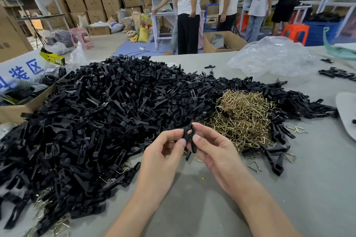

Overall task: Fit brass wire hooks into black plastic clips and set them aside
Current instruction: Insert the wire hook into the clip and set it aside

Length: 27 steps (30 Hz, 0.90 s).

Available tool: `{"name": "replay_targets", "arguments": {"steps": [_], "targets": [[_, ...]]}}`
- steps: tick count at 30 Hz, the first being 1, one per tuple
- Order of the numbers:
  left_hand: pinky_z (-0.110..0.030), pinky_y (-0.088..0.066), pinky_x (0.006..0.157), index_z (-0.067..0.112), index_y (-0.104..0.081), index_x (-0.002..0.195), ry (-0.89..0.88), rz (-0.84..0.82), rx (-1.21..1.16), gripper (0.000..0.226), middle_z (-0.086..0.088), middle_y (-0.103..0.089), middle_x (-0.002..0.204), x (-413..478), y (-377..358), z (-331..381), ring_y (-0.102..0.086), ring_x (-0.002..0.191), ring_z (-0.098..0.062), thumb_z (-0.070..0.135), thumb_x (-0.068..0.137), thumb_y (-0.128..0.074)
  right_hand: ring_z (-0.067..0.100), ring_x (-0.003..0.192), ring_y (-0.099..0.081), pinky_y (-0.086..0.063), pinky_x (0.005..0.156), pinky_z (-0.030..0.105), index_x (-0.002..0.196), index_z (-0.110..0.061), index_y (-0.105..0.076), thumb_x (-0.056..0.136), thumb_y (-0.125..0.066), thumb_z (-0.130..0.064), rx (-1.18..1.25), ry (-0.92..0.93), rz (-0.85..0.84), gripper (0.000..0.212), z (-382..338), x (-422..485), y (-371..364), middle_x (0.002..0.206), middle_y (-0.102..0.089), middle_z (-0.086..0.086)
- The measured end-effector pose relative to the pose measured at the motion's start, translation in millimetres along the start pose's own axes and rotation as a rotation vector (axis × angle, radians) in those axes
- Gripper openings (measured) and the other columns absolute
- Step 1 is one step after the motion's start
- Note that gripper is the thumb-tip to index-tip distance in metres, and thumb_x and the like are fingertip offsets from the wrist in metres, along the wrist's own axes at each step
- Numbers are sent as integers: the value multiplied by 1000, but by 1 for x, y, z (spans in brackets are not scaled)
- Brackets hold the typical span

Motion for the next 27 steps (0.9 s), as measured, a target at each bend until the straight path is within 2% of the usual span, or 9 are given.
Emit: {"name": "replay_targets", "arguments": {"steps": [12, 18, 23, 27], "targets": [[-14, -50, 69, 31, -70, 103, 10, -6, 11, 18, 13, -74, 85, 0, 0, 0, -65, 79, -2, 15, 94, -66, 23, 104, -73, -59, 83, 27, 104, -14, -80, 75, -73, -6, -26, 8, -8, 31, 1, 1, 2, 107, -75, 13], [-25, -55, 73, 30, -72, 102, 39, -18, 10, 18, 9, -75, 85, -1, 1, 1, -67, 81, -8, 14, 95, -65, 25, 103, -72, -58, 84, 28, 105, -13, -79, 75, -72, -5, -42, 3, -18, 32, 3, 1, 3, 106, -74, 14], [-10, -48, 72, 26, -72, 102, -2, -55, 13, 21, 12, -74, 90, -3, 2, 5, -67, 83, 1, 10, 97, -60, 24, 112, -69, -55, 91, 27, 116, -8, -75, 80, -74, -7, -89, -23, -142, 35, 0, -2, 5, 116, -71, 16], [-8, -46, 73, 27, -73, 103, -37, -49, 7, 24, 9, -74, 94, -4, 2, 6, -66, 86, 2, 8, 98, -59, 27, 117, -67, -54, 95, 29, 117, -9, -74, 80, -76, -20, -132, -10, -189, 39, 1, -3, 5, 122, -70, 17]]}}
Point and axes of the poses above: each hand's wrist, its own x-axis towards the middle knuckle, its own y-axis out of the back of the hand, z = x × y, the point moved 1 cm from there along x, towards the middle knuckle
